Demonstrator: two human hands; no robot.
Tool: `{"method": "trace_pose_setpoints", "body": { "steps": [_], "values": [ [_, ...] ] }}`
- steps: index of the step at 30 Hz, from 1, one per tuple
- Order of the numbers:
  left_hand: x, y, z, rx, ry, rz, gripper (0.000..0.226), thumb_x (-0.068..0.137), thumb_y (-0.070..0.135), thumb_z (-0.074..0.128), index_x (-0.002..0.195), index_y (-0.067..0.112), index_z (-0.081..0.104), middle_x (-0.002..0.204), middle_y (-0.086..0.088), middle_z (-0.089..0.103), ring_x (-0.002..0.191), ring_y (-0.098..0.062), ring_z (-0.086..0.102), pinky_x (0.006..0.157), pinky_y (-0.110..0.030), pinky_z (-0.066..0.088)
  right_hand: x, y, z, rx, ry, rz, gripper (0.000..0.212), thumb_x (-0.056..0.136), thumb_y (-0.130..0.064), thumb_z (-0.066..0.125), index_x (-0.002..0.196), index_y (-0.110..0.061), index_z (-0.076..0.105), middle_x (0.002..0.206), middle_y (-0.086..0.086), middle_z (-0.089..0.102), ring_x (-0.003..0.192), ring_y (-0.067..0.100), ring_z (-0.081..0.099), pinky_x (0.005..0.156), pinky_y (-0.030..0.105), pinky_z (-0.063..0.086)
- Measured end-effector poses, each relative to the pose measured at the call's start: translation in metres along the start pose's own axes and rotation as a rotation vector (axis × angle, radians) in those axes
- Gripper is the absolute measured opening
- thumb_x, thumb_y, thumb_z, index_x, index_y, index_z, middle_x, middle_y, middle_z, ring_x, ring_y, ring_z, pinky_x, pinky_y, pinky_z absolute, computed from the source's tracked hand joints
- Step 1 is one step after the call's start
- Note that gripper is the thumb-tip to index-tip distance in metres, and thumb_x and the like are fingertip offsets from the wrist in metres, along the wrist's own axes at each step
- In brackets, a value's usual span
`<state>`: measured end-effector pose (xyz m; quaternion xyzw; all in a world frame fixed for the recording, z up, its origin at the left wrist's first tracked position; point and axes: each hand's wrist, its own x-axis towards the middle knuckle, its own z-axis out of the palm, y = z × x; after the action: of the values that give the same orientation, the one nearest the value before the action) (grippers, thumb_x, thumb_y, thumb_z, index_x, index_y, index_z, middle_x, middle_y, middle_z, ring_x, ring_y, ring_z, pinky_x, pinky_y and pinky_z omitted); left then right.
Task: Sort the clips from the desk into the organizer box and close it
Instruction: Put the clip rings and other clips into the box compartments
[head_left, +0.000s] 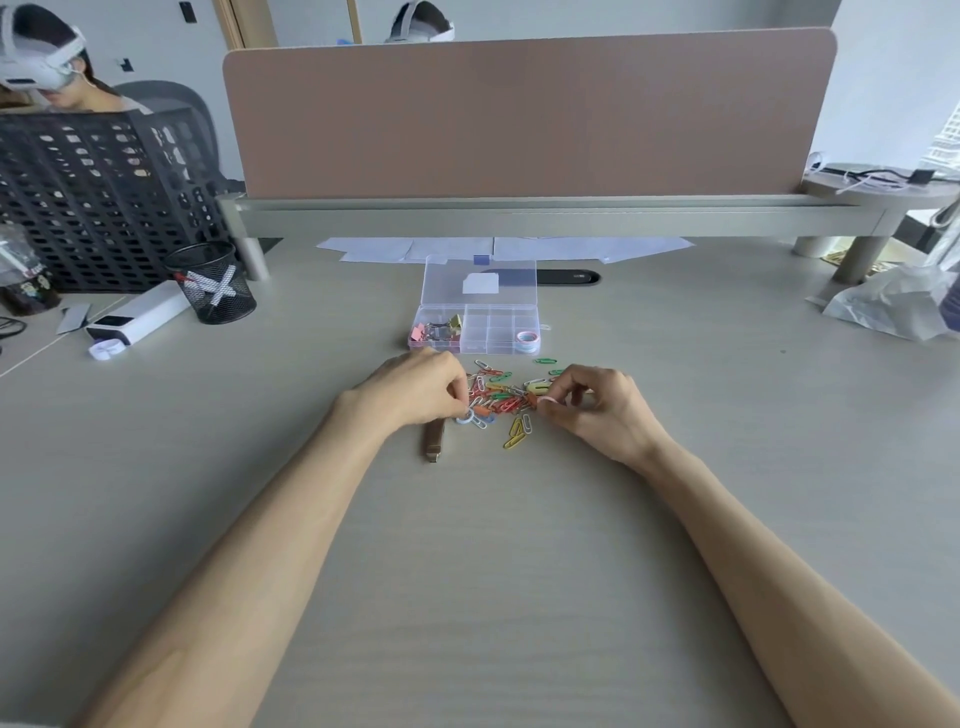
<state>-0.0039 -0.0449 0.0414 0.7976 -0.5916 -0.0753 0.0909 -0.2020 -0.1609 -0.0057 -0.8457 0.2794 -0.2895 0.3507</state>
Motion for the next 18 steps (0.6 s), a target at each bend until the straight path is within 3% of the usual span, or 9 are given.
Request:
{"method": "trace_pose_setpoints", "body": {
  "steps": [3, 5, 7, 10, 14, 17, 18],
  "values": [
    [0.0, -0.001, 0.002, -0.183, 0.051, -0.005, 0.003, 0.078, 0.023, 0.068, 0.076, 0.022, 0.07, 0.077, 0.011, 0.066, 0.064, -0.001, 0.056, 0.058, -0.016, 0.042, 0.001, -0.003, 0.001, 0.124, 0.022, 0.001, 0.011, 0.079, -0.026, 0.074, 0.072, -0.021, 0.068, 0.073, -0.006, 0.069, 0.067, 0.012, 0.054, 0.062, 0.02, 0.042],
    [0.002, 0.001, 0.004, -0.357, 0.089, -0.014, 0.003, 0.077, 0.023, 0.068, 0.074, 0.023, 0.068, 0.076, 0.009, 0.068, 0.069, -0.004, 0.059, 0.072, -0.015, 0.043, 0.004, -0.01, 0.003, 0.2, 0.01, 0.0, 0.008, 0.08, -0.026, 0.074, 0.075, -0.02, 0.071, 0.077, -0.004, 0.072, 0.073, 0.018, 0.062, 0.068, 0.024, 0.047],
    [0.001, 0.003, 0.004, -0.47, 0.127, -0.004, 0.007, 0.077, 0.021, 0.069, 0.071, 0.023, 0.068, 0.068, 0.011, 0.067, 0.062, 0.002, 0.056, 0.075, -0.013, 0.041, 0.01, -0.017, 0.008, 0.252, -0.015, -0.003, 0.003, 0.081, -0.023, 0.074, 0.078, -0.022, 0.073, 0.077, -0.005, 0.073, 0.072, 0.015, 0.066, 0.074, 0.032, 0.054],
    [-0.002, 0.001, 0.003, -0.559, 0.185, 0.011, 0.007, 0.079, 0.015, 0.071, 0.073, 0.019, 0.069, 0.058, 0.018, 0.061, 0.053, 0.008, 0.052, 0.087, -0.015, 0.037, 0.016, -0.025, 0.016, 0.224, -0.034, -0.013, 0.004, 0.081, -0.023, 0.073, 0.084, -0.022, 0.076, 0.074, -0.011, 0.073, 0.07, 0.011, 0.066, 0.075, 0.029, 0.056],
    [-0.005, -0.006, 0.002, -0.613, 0.202, 0.0, 0.009, 0.079, 0.015, 0.07, 0.074, 0.022, 0.069, 0.059, 0.018, 0.062, 0.056, 0.007, 0.053, 0.069, -0.011, 0.041, 0.02, -0.034, 0.027, 0.181, -0.063, -0.044, 0.006, 0.08, -0.026, 0.074, 0.082, -0.022, 0.076, 0.077, -0.008, 0.074, 0.074, 0.017, 0.064, 0.07, 0.023, 0.052],
    [-0.006, -0.011, 0.003, -0.665, 0.172, -0.001, 0.005, 0.081, 0.015, 0.069, 0.077, 0.018, 0.069, 0.054, 0.019, 0.062, 0.069, 0.0, 0.059, 0.074, 0.0, 0.038, 0.023, -0.039, 0.034, 0.147, -0.08, -0.053, 0.004, 0.081, -0.026, 0.073, 0.08, -0.023, 0.075, 0.076, 0.001, 0.073, 0.065, 0.014, 0.062, 0.064, 0.021, 0.051],
    [-0.006, -0.013, 0.002, -0.693, 0.156, 0.005, 0.003, 0.081, 0.016, 0.069, 0.079, 0.016, 0.07, 0.058, 0.017, 0.064, 0.072, -0.003, 0.06, 0.076, -0.002, 0.04, 0.024, -0.04, 0.036, 0.148, -0.075, -0.049, 0.006, 0.082, -0.027, 0.072, 0.08, -0.022, 0.074, 0.075, 0.002, 0.073, 0.066, 0.016, 0.063, 0.063, 0.022, 0.051]
  ]
}}
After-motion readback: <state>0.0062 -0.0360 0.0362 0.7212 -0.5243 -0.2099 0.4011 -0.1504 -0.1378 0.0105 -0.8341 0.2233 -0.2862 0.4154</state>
